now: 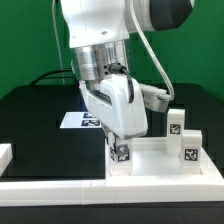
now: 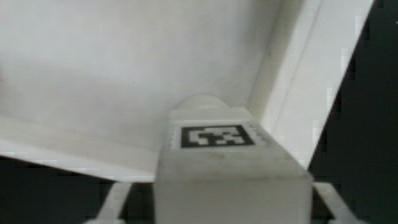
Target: Assemble square table
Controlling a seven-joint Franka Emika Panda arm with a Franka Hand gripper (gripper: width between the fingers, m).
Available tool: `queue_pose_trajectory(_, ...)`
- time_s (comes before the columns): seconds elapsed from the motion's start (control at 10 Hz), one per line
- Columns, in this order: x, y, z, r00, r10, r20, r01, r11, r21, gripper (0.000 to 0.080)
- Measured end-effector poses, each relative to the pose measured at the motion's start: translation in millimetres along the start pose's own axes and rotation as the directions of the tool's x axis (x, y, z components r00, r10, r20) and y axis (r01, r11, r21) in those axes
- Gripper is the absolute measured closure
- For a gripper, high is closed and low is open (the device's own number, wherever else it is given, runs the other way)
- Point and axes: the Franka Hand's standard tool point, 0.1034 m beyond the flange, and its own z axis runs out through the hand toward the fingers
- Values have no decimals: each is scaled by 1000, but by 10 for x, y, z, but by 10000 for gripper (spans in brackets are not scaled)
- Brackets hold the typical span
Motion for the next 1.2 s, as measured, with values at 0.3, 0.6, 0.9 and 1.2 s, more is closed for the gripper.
queue_pose_trajectory(0.3, 13, 13, -3, 970, 244, 15, -244, 970, -3, 508)
queue_pose_trajectory(0.6, 18, 38, -2, 752, 652, 97, -656, 755, 2, 507)
queue_pose_trajectory(0.9, 17, 44, -6, 707, 702, 79, -705, 710, -2, 498)
queue_pose_trajectory(1.2, 13, 50, 10, 708, 702, 78, -704, 711, -4, 186)
